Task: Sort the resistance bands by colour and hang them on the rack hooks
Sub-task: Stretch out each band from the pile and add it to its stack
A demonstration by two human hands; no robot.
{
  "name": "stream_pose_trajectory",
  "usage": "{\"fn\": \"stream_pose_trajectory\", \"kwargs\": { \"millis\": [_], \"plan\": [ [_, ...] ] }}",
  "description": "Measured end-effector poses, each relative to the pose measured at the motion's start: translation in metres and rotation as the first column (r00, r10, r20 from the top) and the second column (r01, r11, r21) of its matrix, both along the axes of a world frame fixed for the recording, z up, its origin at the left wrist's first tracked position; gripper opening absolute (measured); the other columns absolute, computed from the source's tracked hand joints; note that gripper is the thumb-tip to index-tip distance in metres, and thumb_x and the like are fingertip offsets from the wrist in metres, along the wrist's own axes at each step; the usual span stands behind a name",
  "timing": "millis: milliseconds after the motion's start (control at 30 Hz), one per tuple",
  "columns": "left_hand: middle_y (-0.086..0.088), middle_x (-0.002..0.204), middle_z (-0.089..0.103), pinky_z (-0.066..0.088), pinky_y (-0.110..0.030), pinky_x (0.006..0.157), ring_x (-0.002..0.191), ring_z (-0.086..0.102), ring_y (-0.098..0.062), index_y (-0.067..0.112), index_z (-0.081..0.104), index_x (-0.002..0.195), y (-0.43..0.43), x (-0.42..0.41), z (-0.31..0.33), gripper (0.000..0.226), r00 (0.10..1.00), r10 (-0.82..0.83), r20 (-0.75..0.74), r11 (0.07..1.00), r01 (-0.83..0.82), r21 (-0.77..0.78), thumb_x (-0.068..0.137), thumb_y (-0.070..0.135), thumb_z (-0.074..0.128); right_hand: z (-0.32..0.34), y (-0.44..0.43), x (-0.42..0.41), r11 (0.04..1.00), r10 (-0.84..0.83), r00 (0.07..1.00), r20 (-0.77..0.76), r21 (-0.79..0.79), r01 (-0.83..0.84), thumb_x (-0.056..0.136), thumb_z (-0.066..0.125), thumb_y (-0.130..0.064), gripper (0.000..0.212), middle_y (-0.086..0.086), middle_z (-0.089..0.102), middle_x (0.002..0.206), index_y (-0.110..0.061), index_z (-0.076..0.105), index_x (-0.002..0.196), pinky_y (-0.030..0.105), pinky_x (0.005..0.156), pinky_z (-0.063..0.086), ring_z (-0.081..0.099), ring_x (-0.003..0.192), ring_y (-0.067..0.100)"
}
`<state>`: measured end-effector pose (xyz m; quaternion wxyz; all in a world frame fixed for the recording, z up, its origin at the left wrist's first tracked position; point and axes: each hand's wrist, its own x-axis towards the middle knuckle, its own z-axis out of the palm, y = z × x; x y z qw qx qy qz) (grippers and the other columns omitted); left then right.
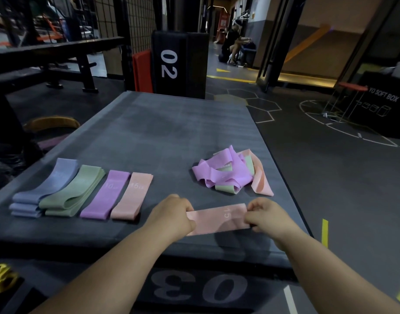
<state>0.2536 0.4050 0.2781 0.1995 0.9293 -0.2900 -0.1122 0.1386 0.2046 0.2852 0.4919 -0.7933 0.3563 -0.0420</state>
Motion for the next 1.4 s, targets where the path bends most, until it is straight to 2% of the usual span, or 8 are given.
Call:
{"fn": "stream_pose_trajectory", "kwargs": {
  "millis": [133, 300, 533, 800, 967, 1133, 1300, 1400],
  "plan": [
    [0.005, 0.102, 0.050, 0.046, -0.030, 0.087, 0.099, 0.056, -0.016, 0.029, 0.065, 0.094, -0.007, -0.002, 0.000, 0.014, 0.999, -0.022, -0.043, 1.000, 0.022, -0.011, 0.083, 0.033, 0.059, 0.003, -0.003, 0.001, 0.969, -0.105, 0.990, 0.092, 0.232, 0.081, 0.083, 0.057, 0.002, 0.013, 0.006, 0.056, 0.079, -0.010, 0.059, 0.087, 0.032, 0.063, 0.053, 0.052, 0.066, 0.017],
    [0.010, 0.092, 0.066, 0.044, -0.025, 0.074, 0.091, 0.060, -0.013, 0.032, 0.060, 0.080, -0.018, -0.007, 0.004, 0.013, 0.991, -0.049, -0.127, 0.998, 0.043, -0.051, 0.088, 0.031, 0.049, 0.002, -0.017, 0.001, 0.945, -0.256, 0.951, 0.175, 0.254, 0.208, 0.084, 0.056, 0.004, 0.016, 0.008, 0.060, 0.079, -0.010, 0.060, 0.089, 0.027, 0.058, 0.047, 0.051, 0.061, 0.018],
    [0.014, 0.089, 0.067, 0.051, -0.031, 0.084, 0.090, 0.063, -0.012, 0.034, 0.054, 0.075, -0.031, -0.018, -0.002, 0.012, 0.978, -0.041, -0.204, 0.994, 0.020, -0.103, 0.085, 0.039, 0.059, -0.007, -0.028, 0.002, 0.967, -0.254, 0.945, 0.206, 0.025, 0.254, 0.081, 0.062, -0.005, 0.010, 0.002, 0.065, 0.072, -0.014, 0.064, 0.079, 0.032, 0.061, 0.049, 0.051, 0.057, 0.017],
    [0.016, 0.075, 0.063, 0.038, -0.023, 0.060, 0.072, 0.057, -0.006, 0.032, 0.050, 0.076, -0.041, -0.028, -0.004, 0.018, 0.967, -0.043, -0.253, 0.980, -0.009, -0.201, 0.081, 0.043, 0.064, -0.012, -0.033, 0.004, 0.954, -0.183, 0.964, 0.195, -0.201, 0.221, 0.088, 0.062, -0.011, 0.011, -0.008, 0.069, 0.086, -0.021, 0.068, 0.085, 0.014, 0.058, 0.039, 0.060, 0.075, 0.003],
    [0.013, 0.080, 0.066, 0.045, -0.026, 0.070, 0.083, 0.061, -0.012, 0.030, 0.049, 0.080, -0.038, -0.033, -0.006, 0.015, 0.992, -0.090, -0.093, 0.985, 0.075, -0.155, 0.084, 0.039, 0.059, -0.018, -0.030, 0.005, 0.920, -0.078, 0.985, 0.152, -0.369, 0.130, 0.091, 0.056, -0.009, 0.020, -0.008, 0.063, 0.099, -0.025, 0.068, 0.085, 0.005, 0.061, 0.035, 0.056, 0.080, 0.000],
    [0.011, 0.093, 0.058, 0.037, -0.026, 0.078, 0.096, 0.049, -0.012, 0.028, 0.054, 0.089, -0.037, -0.040, -0.016, 0.009, 0.964, -0.135, 0.228, 0.964, 0.181, -0.197, 0.085, 0.036, 0.057, -0.027, -0.029, 0.004, 0.824, 0.025, 0.996, 0.092, -0.565, 0.032, 0.092, 0.057, -0.009, 0.021, -0.006, 0.064, 0.105, -0.020, 0.073, 0.100, 0.020, 0.081, 0.044, 0.057, 0.095, 0.012],
    [0.014, 0.104, 0.060, 0.024, -0.026, 0.079, 0.103, 0.047, -0.011, 0.031, 0.065, 0.102, -0.037, -0.042, -0.030, 0.025, 0.908, -0.262, 0.326, 0.901, 0.351, -0.254, 0.084, 0.023, 0.049, -0.029, -0.031, 0.001, 0.706, 0.077, 0.997, 0.007, -0.706, -0.049, 0.091, 0.057, -0.012, 0.026, -0.007, 0.069, 0.108, -0.022, 0.073, 0.108, 0.023, 0.085, 0.043, 0.054, 0.103, 0.015],
    [0.011, 0.103, 0.067, 0.037, -0.028, 0.085, 0.099, 0.056, -0.015, 0.027, 0.070, 0.105, -0.038, -0.042, -0.035, 0.036, 0.884, -0.375, 0.278, 0.866, 0.441, -0.234, 0.079, 0.017, 0.046, -0.027, -0.025, -0.003, 0.640, 0.112, 0.993, -0.029, -0.763, -0.094, 0.088, 0.060, -0.019, 0.025, -0.008, 0.068, 0.110, -0.026, 0.072, 0.109, 0.034, 0.093, 0.045, 0.057, 0.108, 0.020]
  ]
}}
